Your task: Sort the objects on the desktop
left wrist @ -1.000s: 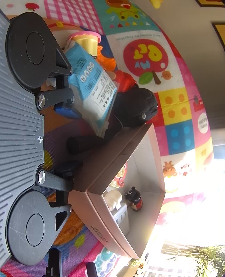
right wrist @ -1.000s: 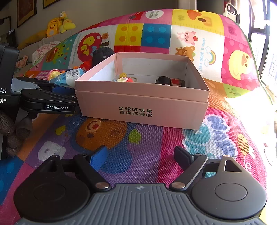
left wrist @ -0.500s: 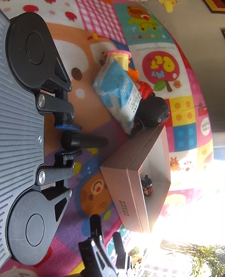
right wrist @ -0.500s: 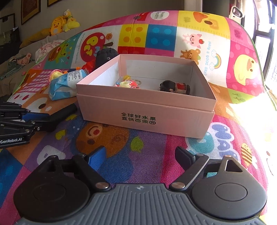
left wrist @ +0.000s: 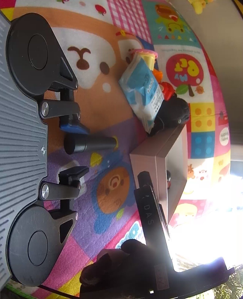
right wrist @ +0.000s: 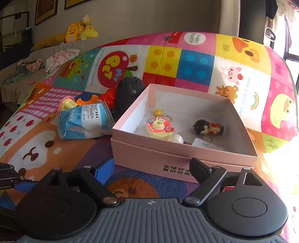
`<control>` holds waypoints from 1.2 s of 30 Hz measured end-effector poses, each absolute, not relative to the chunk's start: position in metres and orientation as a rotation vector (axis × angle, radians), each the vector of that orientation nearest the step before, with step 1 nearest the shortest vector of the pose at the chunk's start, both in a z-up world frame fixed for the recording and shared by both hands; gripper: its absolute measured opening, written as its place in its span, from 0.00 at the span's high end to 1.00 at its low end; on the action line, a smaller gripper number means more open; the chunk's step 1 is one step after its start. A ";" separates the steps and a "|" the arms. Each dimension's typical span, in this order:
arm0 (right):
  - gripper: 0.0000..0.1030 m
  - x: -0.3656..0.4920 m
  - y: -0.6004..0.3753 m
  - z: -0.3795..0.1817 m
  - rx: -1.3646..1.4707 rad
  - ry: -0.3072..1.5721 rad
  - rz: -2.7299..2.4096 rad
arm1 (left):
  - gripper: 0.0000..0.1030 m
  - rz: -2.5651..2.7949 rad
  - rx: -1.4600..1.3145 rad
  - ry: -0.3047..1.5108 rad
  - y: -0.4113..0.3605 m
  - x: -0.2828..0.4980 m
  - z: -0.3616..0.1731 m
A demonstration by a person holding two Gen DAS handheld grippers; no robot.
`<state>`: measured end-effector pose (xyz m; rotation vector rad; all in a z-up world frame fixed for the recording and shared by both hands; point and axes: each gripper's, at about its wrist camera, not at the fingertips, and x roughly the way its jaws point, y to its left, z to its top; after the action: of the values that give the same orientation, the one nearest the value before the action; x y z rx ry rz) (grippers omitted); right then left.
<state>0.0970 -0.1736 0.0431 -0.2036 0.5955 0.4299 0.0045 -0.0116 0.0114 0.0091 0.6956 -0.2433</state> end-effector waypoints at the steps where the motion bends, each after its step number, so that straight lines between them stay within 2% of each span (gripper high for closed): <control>1: 0.14 0.092 -0.179 0.047 -0.200 0.588 0.427 | 0.52 -0.260 0.005 0.699 -0.016 0.005 0.012; 6: 0.11 0.065 -0.213 0.053 -0.182 0.580 0.384 | 0.42 -0.413 -0.075 0.721 -0.037 0.006 0.014; 11: 0.11 0.052 -0.234 0.043 -0.117 0.649 0.367 | 0.18 -0.430 -0.096 0.672 -0.039 0.005 0.025; 14: 0.11 0.047 -0.226 0.039 -0.102 0.663 0.428 | 0.08 -0.311 -0.034 0.638 -0.028 0.004 0.029; 16: 0.13 0.046 -0.212 0.037 -0.130 0.655 0.456 | 0.07 -0.227 -0.019 0.629 -0.015 0.005 0.029; 19: 0.21 0.051 -0.185 0.032 -0.190 0.669 0.485 | 0.04 -0.055 -0.027 0.624 0.009 0.011 0.027; 21: 0.23 0.054 -0.169 0.027 -0.245 0.668 0.465 | 0.02 0.066 -0.044 0.611 0.024 0.014 0.025; 29: 0.22 0.072 -0.173 0.012 -0.287 0.645 0.270 | 0.02 0.136 -0.022 0.562 0.045 0.032 0.026; 36: 0.14 0.069 -0.206 0.004 -0.167 0.692 0.275 | 0.02 0.065 0.057 0.526 0.041 0.083 0.024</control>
<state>0.0694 -0.2058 0.0041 -0.1672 0.6918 0.2754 0.0825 0.0407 0.0242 0.0565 0.5263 0.0649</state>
